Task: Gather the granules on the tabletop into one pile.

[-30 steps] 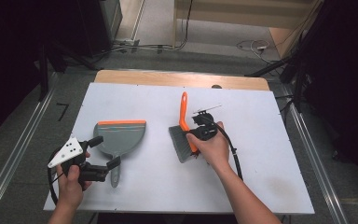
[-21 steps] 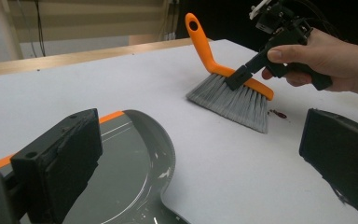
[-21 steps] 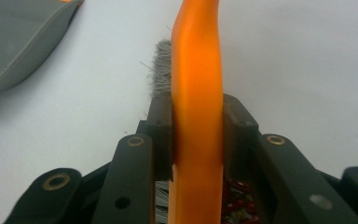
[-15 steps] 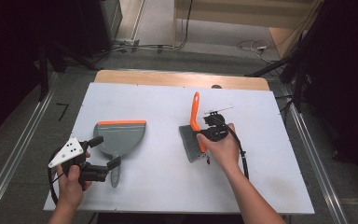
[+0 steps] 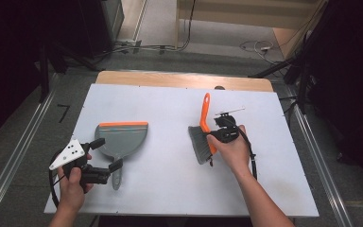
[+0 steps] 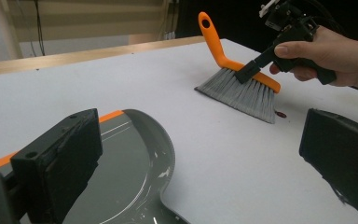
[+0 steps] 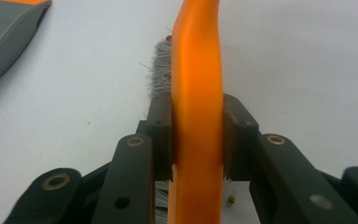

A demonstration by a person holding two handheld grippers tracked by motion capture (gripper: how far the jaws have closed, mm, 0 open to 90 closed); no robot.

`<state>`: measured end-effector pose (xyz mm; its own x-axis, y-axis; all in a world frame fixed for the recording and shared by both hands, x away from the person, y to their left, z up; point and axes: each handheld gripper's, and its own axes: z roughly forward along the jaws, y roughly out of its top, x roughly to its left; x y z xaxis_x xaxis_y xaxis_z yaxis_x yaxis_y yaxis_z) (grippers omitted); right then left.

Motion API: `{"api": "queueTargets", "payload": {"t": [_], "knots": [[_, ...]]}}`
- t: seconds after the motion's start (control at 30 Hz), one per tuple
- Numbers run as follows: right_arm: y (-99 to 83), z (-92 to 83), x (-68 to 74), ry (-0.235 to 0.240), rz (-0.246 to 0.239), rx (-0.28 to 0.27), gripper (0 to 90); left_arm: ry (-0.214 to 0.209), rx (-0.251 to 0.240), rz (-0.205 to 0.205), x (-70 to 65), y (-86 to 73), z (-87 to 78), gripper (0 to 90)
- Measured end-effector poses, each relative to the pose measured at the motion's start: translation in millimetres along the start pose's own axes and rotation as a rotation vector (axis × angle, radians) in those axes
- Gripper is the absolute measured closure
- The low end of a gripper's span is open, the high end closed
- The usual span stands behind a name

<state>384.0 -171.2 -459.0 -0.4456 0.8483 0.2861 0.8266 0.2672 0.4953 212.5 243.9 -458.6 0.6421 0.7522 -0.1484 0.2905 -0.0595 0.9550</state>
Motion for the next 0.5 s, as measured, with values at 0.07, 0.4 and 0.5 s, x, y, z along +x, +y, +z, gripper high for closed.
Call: {"api": "queueTargets", "payload": {"t": [0.07, 0.4, 0.5], "knots": [[-0.5, -1.2, -2.5, -0.002, 0.001, -0.001, 67.5, 0.001, 0.000, 0.001, 0.1, 0.0, -0.1, 0.0], [-1.9, -6.7, -8.7, 0.029, 0.020, -0.026, 67.6, -0.001, 0.003, 0.000, -0.1, -0.3, 0.8, 0.0], [1.2, -8.2, -4.0, 0.066, 0.011, -0.043, 68.0, -0.002, 0.005, 0.002, -0.5, -0.3, 2.2, 0.0]]}}
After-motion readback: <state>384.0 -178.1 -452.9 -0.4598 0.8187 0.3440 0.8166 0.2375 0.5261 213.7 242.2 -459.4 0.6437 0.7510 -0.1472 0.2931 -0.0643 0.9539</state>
